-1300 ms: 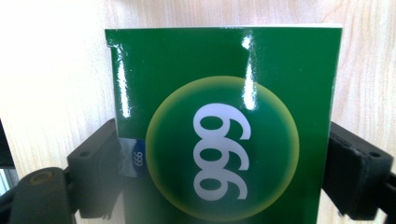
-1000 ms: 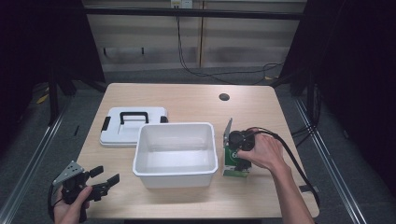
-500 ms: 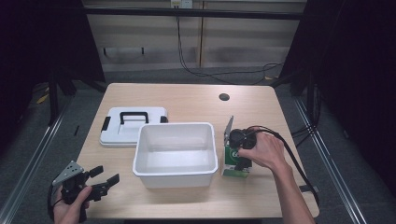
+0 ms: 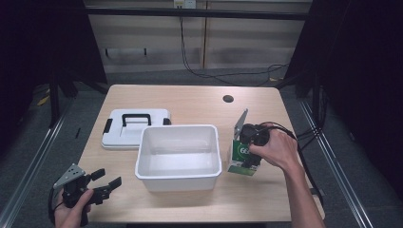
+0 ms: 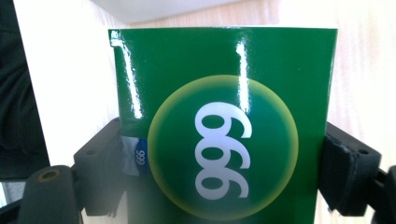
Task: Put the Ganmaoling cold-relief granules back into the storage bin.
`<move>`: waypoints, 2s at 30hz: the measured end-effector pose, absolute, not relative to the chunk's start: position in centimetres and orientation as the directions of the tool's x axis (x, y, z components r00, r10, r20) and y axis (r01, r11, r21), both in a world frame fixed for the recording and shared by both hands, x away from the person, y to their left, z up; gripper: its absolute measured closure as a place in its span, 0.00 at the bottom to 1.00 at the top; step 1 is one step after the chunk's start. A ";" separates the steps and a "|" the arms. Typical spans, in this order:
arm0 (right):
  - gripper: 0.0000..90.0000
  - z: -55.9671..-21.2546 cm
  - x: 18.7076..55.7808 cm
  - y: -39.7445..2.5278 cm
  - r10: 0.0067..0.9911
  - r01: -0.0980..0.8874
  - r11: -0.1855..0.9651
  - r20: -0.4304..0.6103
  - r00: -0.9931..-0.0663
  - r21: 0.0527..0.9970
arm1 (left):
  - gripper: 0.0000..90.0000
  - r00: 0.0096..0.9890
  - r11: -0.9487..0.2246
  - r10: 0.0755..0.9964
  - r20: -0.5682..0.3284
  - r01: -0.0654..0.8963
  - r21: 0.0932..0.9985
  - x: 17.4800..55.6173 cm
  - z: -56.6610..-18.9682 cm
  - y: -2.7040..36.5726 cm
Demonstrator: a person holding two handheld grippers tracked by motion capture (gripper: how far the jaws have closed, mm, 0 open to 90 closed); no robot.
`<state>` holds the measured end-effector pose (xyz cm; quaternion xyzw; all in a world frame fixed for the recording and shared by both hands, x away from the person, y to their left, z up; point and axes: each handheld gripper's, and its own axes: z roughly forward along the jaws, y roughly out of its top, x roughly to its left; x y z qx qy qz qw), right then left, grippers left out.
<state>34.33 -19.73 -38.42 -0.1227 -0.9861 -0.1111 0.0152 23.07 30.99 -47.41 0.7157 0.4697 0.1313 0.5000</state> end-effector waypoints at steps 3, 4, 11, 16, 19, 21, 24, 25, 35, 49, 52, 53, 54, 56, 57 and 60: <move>0.18 -38.0 34.1 -19.7 0.253 0.259 0.935 0.055 -0.966 0.240 | 0.19 0.525 -0.060 0.805 -0.278 0.538 0.841 23.1 -47.4 31.0; 0.18 -38.0 34.1 -19.7 0.253 0.259 0.936 0.057 -0.966 0.238 | 0.19 0.524 -0.057 0.804 -0.281 0.539 0.840 23.1 -47.4 31.0; 0.18 -37.5 34.1 -19.9 0.256 0.262 0.936 0.055 -0.965 0.234 | 0.19 0.529 -0.064 0.802 -0.278 0.539 0.840 23.1 -47.4 31.0; 0.18 -36.6 33.9 -19.5 0.253 0.255 0.937 0.041 -0.967 0.237 | 0.19 0.529 -0.066 0.802 -0.278 0.541 0.838 23.1 -47.4 31.0; 0.18 -36.3 34.0 -19.3 0.248 0.250 0.940 0.037 -0.968 0.233 | 0.19 0.529 -0.065 0.802 -0.278 0.539 0.840 23.1 -47.4 31.0; 0.18 -36.0 34.1 -19.3 0.258 0.260 0.940 0.037 -0.965 0.221 | 0.19 0.529 -0.063 0.802 -0.279 0.539 0.840 23.1 -47.4 31.0; 0.18 -35.3 34.1 -19.5 0.255 0.256 0.938 0.034 -0.966 0.232 | 0.19 0.529 -0.063 0.801 -0.281 0.540 0.839 23.1 -47.4 31.0; 0.18 -35.3 34.1 -19.5 0.255 0.256 0.938 0.034 -0.966 0.232 | 0.19 0.529 -0.062 0.800 -0.282 0.540 0.839 23.1 -47.4 30.9; 0.18 -33.7 34.4 -19.2 0.260 0.259 0.939 0.026 -0.965 0.224 | 0.19 0.529 -0.062 0.800 -0.282 0.541 0.839 23.1 -47.4 31.0; 0.18 -32.3 34.7 -18.8 0.237 0.238 0.949 0.030 -0.971 0.206 | 0.19 0.533 -0.072 0.801 -0.272 0.537 0.841 23.2 -47.4 30.9; 0.18 -31.8 34.7 -18.4 0.227 0.228 0.953 0.028 -0.973 0.197 | 0.19 0.531 -0.063 0.799 -0.283 0.542 0.838 23.1 -47.4 30.9; 0.18 -31.7 34.8 -18.3 0.225 0.226 0.955 0.027 -0.974 0.194 | 0.19 0.530 -0.063 0.799 -0.283 0.543 0.838 23.1 -47.4 30.9; 0.18 -31.7 34.8 -18.2 0.217 0.217 0.958 0.024 -0.976 0.189 | 0.19 0.530 -0.063 0.799 -0.283 0.542 0.838 23.1 -47.4 30.9; 0.18 -31.5 34.8 -18.0 0.225 0.225 0.957 0.025 -0.974 0.183 | 0.19 0.533 -0.066 0.798 -0.281 0.540 0.839 23.1 -47.4 30.9; 0.18 -31.4 34.9 -17.9 0.212 0.213 0.959 0.024 -0.977 0.188 | 0.19 0.531 -0.061 0.799 -0.283 0.540 0.839 23.1 -47.4 30.9; 0.18 -30.9 34.9 -17.7 0.209 0.210 0.960 0.025 -0.978 0.186 | 0.19 0.531 -0.063 0.799 -0.283 0.542 0.838 23.1 -47.4 30.9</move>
